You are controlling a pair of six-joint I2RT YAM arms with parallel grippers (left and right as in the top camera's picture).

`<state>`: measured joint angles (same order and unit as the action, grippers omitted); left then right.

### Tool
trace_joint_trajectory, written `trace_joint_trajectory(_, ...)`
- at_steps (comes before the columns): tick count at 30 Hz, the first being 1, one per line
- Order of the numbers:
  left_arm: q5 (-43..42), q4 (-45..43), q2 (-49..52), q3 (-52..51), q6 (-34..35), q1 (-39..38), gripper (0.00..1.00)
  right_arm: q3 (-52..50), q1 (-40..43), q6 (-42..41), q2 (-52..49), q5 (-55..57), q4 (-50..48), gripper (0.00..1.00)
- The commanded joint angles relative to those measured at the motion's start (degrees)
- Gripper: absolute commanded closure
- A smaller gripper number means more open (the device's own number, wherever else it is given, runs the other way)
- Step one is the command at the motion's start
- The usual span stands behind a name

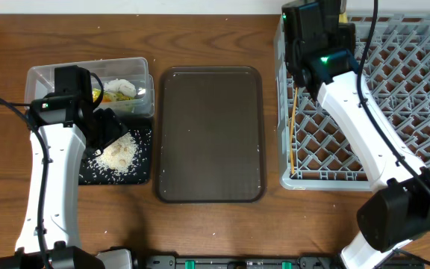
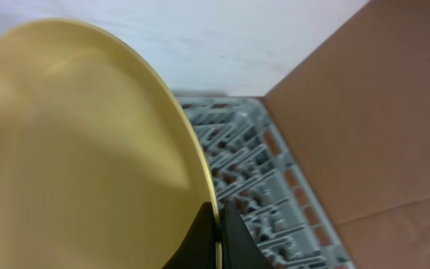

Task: Sort waste into correct bins and load items into the dishwasher rack
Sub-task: 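Carry the yellow plate to the rack and stand it upright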

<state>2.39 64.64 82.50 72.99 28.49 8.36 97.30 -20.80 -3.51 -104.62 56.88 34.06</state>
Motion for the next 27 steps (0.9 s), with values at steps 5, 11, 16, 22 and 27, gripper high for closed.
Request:
trace_joint_trajectory(5, 1.05, -0.22, -0.15, -0.02, -0.5, 0.24, 0.12, 0.09, 1.66, 4.48, -0.98, 5.86, -0.39, 0.99)
trace_joint_trajectory(11, 1.07, -0.22, -0.15, -0.02, -0.5, 0.24, 0.12, 0.09, 1.66, 4.46, -3.37, 2.14, -0.39, 0.99)
trace_joint_trajectory(16, 1.05, -0.2, -0.15, -0.02, -0.5, 0.24, 0.12, 0.09, 1.33, 4.26, -5.27, -2.03, -0.26, 0.99)
trace_joint_trajectory(22, 1.07, -0.2, -0.15, -0.02, -0.5, 0.24, 0.12, 0.09, 0.74, 3.78, -6.95, -5.62, -0.28, 0.99)
trace_joint_trajectory(27, 1.07, -0.2, -0.15, -0.02, -0.5, 0.24, 0.12, 0.09, 0.26, 3.78, -7.06, -14.03, 0.15, 0.99)
